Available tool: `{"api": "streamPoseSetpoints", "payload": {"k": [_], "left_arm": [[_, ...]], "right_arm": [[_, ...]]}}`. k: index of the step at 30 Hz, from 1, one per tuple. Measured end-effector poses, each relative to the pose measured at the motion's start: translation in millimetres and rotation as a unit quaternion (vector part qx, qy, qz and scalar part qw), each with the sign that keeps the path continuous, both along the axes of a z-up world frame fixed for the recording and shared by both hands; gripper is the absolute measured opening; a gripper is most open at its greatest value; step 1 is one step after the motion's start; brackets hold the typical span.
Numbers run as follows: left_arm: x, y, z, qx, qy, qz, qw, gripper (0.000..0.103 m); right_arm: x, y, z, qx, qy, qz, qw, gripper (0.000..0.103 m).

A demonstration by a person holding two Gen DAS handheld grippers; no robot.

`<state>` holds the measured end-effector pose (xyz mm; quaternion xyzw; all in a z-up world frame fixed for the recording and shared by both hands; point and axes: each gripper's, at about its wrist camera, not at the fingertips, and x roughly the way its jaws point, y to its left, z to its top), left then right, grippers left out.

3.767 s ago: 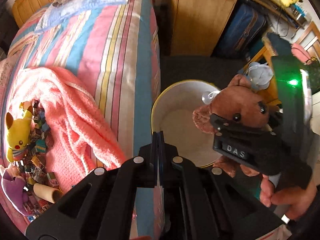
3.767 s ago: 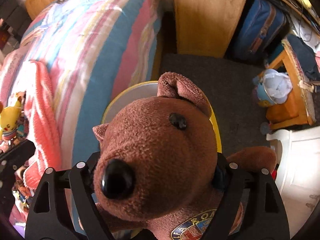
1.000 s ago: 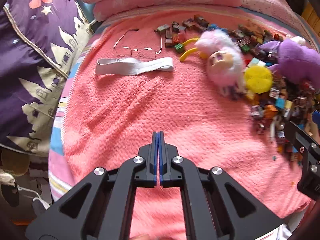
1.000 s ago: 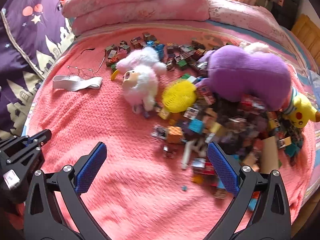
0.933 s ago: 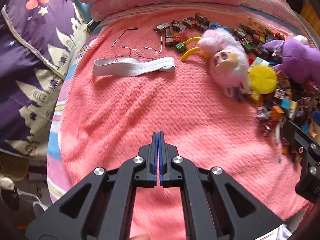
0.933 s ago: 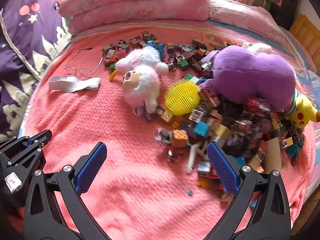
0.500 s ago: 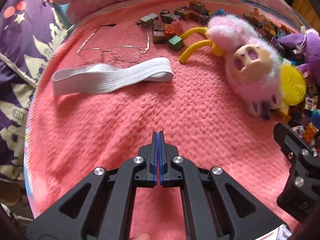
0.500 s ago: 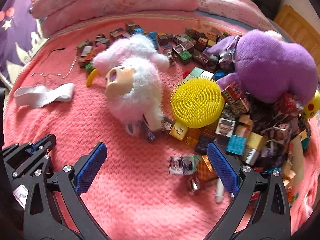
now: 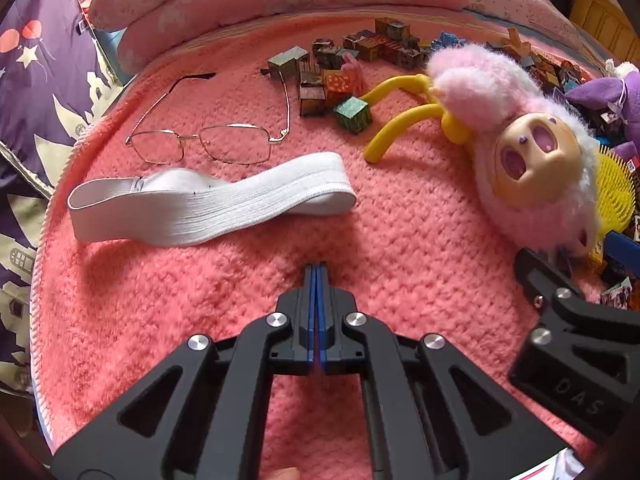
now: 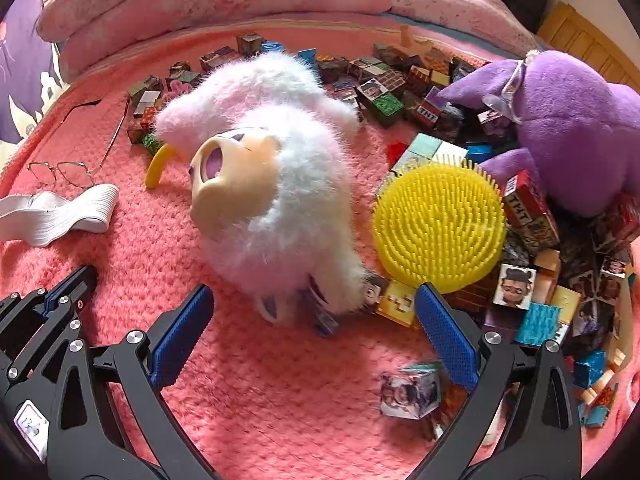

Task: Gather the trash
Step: 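Lower the right gripper onto the pink fluffy doll and close on it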

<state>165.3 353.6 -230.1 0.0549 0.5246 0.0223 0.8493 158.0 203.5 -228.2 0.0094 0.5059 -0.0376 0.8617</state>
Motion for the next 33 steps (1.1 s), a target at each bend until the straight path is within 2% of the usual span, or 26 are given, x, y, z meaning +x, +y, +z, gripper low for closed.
{"api": "streamPoseSetpoints", "payload": {"k": [5,9,15,21,28,31,33], "left_arm": [[5.0,3.0,3.3,-0.009,-0.003,0.001,1.0,0.002],[8.2,12.5,13.0,-0.023,-0.007,0.018,0.9996,0.002],[7.6,22.4,23.2,-0.023,-0.01,0.035,0.9991,0.002],[8.3,26.8,27.7,-0.009,0.003,0.038,0.9992,0.002],[20.4,23.8,36.5,-0.015,0.001,0.034,0.9993,0.002],[23.2,21.0,39.6,-0.017,-0.002,0.029,0.9994,0.002],[23.4,19.8,39.4,-0.018,0.0,0.028,0.9994,0.002]], "right_arm": [[5.5,1.0,1.1,0.007,0.005,-0.004,1.0,0.099],[4.9,0.1,14.8,0.013,-0.002,0.005,1.0,0.099],[16.2,-1.9,32.1,0.021,-0.008,0.023,0.999,0.099],[46.2,8.0,31.0,0.04,0.016,0.048,0.998,0.098],[71.6,16.0,23.6,0.034,0.039,0.069,0.996,0.09],[84.8,8.6,7.7,0.046,0.08,0.045,0.995,0.075],[87.4,5.5,3.4,0.054,0.086,0.042,0.994,0.073]]}}
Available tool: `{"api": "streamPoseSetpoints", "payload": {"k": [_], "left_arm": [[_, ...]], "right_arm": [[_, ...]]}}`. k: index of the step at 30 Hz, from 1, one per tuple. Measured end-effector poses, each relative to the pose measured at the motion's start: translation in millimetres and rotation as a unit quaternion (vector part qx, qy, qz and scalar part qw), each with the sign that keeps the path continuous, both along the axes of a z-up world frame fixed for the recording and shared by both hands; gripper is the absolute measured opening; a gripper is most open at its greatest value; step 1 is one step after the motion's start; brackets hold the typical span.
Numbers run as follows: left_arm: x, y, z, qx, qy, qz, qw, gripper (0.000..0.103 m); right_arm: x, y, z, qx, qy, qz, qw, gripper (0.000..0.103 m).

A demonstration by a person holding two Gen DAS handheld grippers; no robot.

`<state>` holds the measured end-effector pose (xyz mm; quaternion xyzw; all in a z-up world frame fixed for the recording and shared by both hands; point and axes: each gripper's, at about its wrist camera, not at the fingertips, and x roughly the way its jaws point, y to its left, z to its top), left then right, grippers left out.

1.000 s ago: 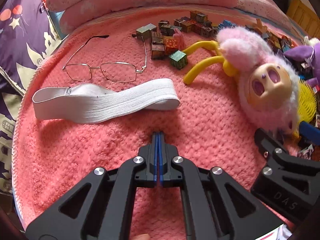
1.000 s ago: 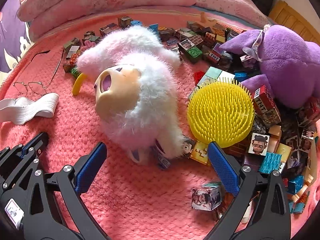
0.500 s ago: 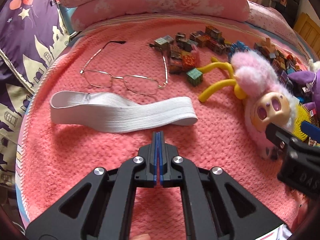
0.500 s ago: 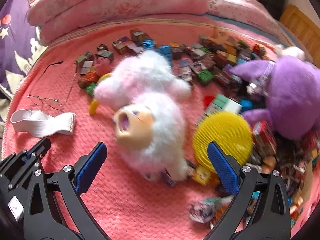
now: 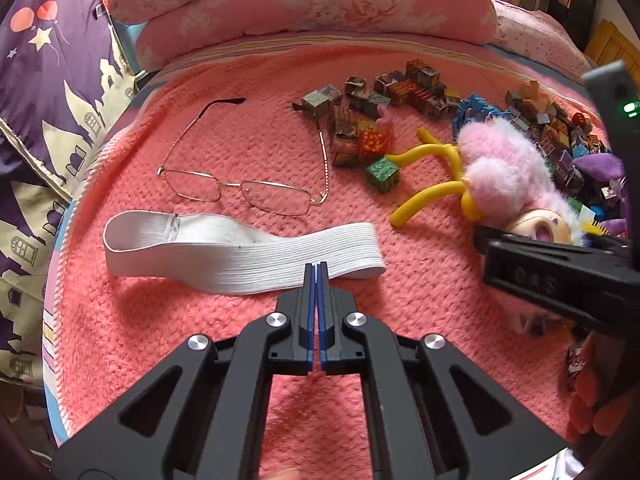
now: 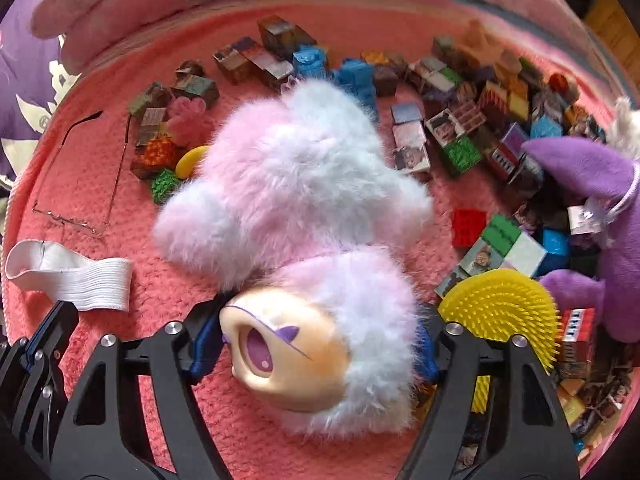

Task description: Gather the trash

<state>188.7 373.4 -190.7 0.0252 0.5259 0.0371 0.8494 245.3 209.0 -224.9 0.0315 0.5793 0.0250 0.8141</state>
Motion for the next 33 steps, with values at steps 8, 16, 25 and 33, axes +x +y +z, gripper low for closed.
{"api": "streamPoseSetpoints", "payload": {"k": [8,16,25,33], "left_arm": [[3.8,-7.6,-3.9,-0.001,0.008,-0.001,1.0,0.002],[12.6,-17.2,-3.2,0.004,0.009,-0.003,0.9999,0.002],[21.4,-43.6,7.7,-0.003,0.001,-0.024,0.9997,0.002],[25.5,-104.0,29.1,-0.026,-0.016,-0.076,0.9966,0.002]], "right_arm": [[3.8,5.8,-5.5,-0.014,0.006,0.007,1.0,0.068],[-5.0,3.7,7.7,-0.003,-0.017,0.004,1.0,0.065],[-39.2,-35.5,61.0,0.001,-0.059,-0.023,0.998,0.064],[-86.6,-106.7,123.1,-0.03,-0.11,-0.089,0.99,0.065]]}}
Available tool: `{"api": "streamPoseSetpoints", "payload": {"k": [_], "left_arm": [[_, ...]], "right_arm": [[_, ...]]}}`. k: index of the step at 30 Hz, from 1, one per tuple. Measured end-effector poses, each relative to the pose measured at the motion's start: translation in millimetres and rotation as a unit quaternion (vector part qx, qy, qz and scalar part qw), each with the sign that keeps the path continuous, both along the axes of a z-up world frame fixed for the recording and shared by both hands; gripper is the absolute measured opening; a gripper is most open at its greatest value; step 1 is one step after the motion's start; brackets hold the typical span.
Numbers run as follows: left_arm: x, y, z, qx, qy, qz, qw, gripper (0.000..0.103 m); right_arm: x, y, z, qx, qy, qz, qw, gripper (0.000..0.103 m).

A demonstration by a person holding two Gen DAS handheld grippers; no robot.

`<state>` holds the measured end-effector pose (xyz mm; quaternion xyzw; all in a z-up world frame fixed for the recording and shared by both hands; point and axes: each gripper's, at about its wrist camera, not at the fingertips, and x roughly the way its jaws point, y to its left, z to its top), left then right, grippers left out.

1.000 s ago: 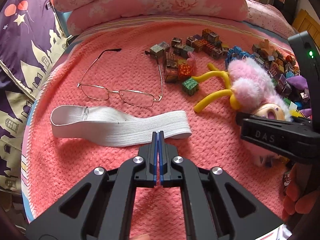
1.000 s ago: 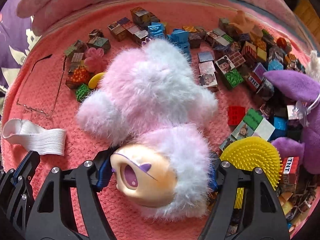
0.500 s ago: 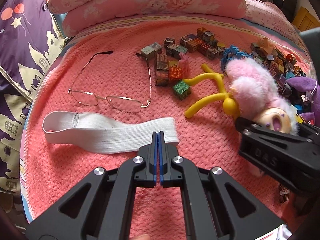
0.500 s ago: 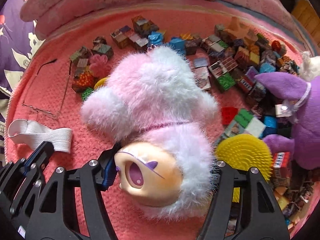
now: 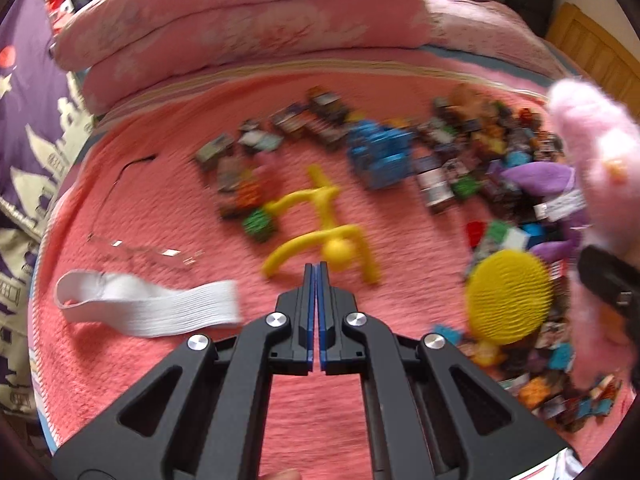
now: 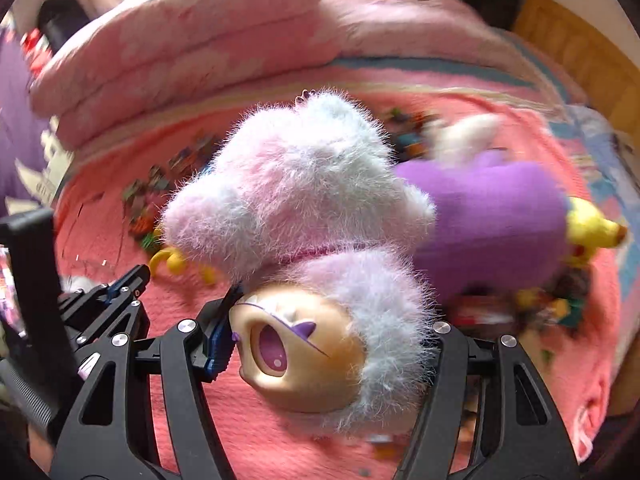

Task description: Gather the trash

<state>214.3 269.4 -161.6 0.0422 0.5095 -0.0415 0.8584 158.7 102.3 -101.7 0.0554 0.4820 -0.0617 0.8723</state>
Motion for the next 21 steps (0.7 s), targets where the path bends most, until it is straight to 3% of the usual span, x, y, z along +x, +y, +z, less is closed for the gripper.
{"api": "streamPoseSetpoints", "payload": {"k": [5,9,15,21], "left_arm": [[6.3,-52.2,20.5,-0.021,-0.017,-0.047,0.9985,0.002],[14.4,-88.3,26.4,-0.051,-0.016,-0.088,0.9946,0.002],[18.5,-136.8,35.6,-0.094,-0.038,-0.188,0.9769,0.002],[16.3,-159.6,36.7,-0.123,-0.039,-0.239,0.9623,0.002]], "right_arm": [[-31.0,-50.9,36.1,-0.031,-0.025,-0.052,0.998,0.065],[-48.0,-85.6,43.4,-0.042,-0.027,-0.091,0.995,0.065],[-71.8,-117.5,38.1,-0.035,-0.018,-0.122,0.992,0.065],[-73.8,-130.7,27.0,-0.01,-0.005,-0.14,0.99,0.065]]}}
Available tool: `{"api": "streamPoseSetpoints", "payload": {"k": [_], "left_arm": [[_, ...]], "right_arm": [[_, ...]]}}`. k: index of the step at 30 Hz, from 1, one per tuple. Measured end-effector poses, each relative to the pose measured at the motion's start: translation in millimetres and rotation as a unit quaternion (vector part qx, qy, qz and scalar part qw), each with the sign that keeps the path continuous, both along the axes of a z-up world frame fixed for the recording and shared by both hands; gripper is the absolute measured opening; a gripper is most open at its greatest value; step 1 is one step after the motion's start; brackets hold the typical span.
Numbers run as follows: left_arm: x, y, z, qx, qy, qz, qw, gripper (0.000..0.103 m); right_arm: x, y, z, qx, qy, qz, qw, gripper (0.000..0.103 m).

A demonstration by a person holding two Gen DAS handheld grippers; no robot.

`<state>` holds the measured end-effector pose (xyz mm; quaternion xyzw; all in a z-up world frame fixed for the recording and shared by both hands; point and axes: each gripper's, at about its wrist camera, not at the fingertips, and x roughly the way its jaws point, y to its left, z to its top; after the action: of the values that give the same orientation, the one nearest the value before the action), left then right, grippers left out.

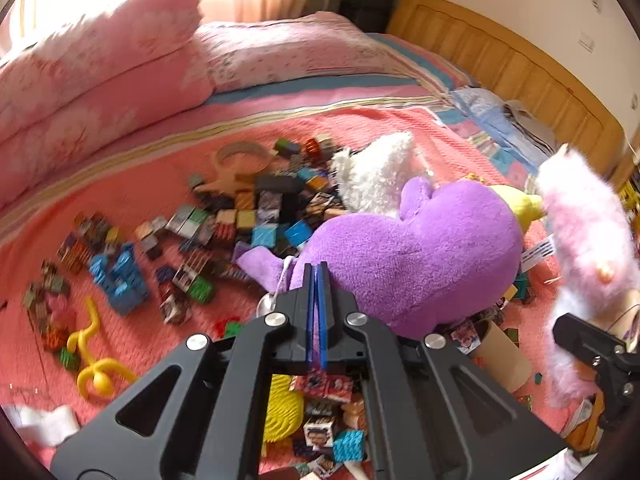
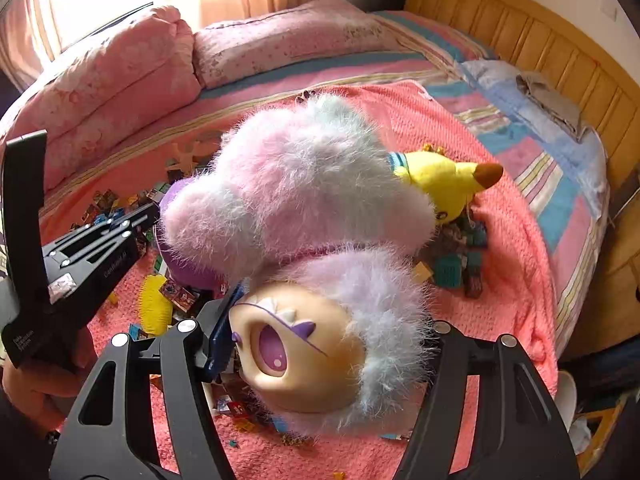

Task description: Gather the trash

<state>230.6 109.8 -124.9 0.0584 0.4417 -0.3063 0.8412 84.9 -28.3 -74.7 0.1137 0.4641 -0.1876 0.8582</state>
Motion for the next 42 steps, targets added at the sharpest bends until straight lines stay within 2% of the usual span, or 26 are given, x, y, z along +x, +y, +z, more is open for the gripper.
{"api": "streamPoseSetpoints", "payload": {"k": [1,2,3,4,5,7,10,15,20,22,25,27,29,32,34,36,37,38,40,41,42], "left_arm": [[0.2,1.4,3.4,-0.012,0.001,-0.008,0.9999,0.002],[-1.3,1.4,8.5,-0.029,0.0,-0.018,0.9994,0.008],[-4.1,-1.3,13.9,-0.043,-0.005,-0.038,0.9983,0.037],[-4.0,-5.0,13.7,-0.04,-0.008,-0.049,0.998,0.064],[-5.2,-9.5,13.4,-0.034,-0.01,-0.06,0.9976,0.094],[-10.5,-20.9,8.9,-0.017,-0.014,-0.088,0.9959,0.094],[-13.7,-32.1,4.4,0.0,-0.023,-0.104,0.9943,0.094],[-15.3,-47.8,-8.3,0.042,-0.05,-0.163,0.9845,0.095],[-8.5,-54.4,-16.7,0.034,-0.04,-0.222,0.9736,0.097],[-6.4,-58.9,-21.6,0.031,-0.038,-0.249,0.9671,0.097],[-10.5,-65.7,-26.9,0.048,-0.058,-0.292,0.9535,0.097],[-9.7,-65.4,-28.7,0.048,-0.06,-0.308,0.9484,0.097],[-7.4,-63.8,-29.6,0.044,-0.056,-0.313,0.947,0.097],[-13.8,-63.0,-33.2,0.053,-0.083,-0.339,0.9357,0.097],[-10.3,-60.5,-36.2,0.045,-0.082,-0.339,0.9361,0.097],[-3.8,-61.8,-39.8,0.038,-0.073,-0.329,0.9408,0.097],[-4.2,-65.2,-43.5,0.047,-0.08,-0.324,0.9416,0.097],[-8.1,-69.7,-47.8,0.066,-0.094,-0.327,0.9381,0.097],[-21.3,-81.0,-60.6,0.13,-0.139,-0.33,0.9247,0.096],[-19.8,-81.2,-61.5,0.124,-0.133,-0.316,0.9313,0.096],[-14.4,-79.8,-59.5,0.108,-0.117,-0.296,0.9418,0.095]], "right_arm": [[-0.8,-0.7,-1.1,0.003,0.0,0.0,1.0,0.065],[-1.1,-1.5,-2.3,0.004,0.0,0.0,1.0,0.065],[-1.3,-3.3,-3.4,0.005,0.001,0.0,1.0,0.065],[-1.3,-4.7,-5.4,0.008,0.002,-0.001,1.0,0.065],[-1.9,-6.8,-8.1,0.013,0.003,-0.004,1.0,0.065],[-2.9,-9.7,-11.3,0.023,0.005,-0.011,1.0,0.065],[-5.2,-13.6,-14.8,0.026,0.007,-0.014,1.0,0.065],[-9.9,-19.7,-19.3,0.033,0.01,-0.019,0.999,0.065],[-16.1,-27.2,-30.7,0.053,0.02,-0.029,0.998,0.065],[-17.6,-29.1,-34.4,0.061,0.023,-0.03,0.997,0.065],[-16.5,-27.5,-36.5,0.061,0.025,-0.023,0.998,0.065],[-13.8,-28.4,-38.8,0.061,0.026,-0.021,0.998,0.065],[-10.7,-30.3,-42.4,0.062,0.028,-0.02,0.997,0.065],[-5.1,-32.7,-48.5,0.067,0.032,-0.02,0.997,0.065],[-2.1,-33.3,-50.1,0.069,0.032,-0.017,0.997,0.065],[2.2,-30.7,-48.5,0.059,0.029,-0.007,0.998,0.065],[4.5,-29.3,-47.6,0.054,0.028,-0.002,0.998,0.065],[6.5,-29.1,-47.5,0.053,0.026,0.001,0.998,0.065],[8.8,-30.3,-48.2,0.055,0.024,0.001,0.998,0.065],[9.9,-30.5,-48.3,0.055,0.023,0.002,0.998,0.065],[10.9,-30.0,-48.3,0.054,0.022,0.004,0.998,0.065]]}}
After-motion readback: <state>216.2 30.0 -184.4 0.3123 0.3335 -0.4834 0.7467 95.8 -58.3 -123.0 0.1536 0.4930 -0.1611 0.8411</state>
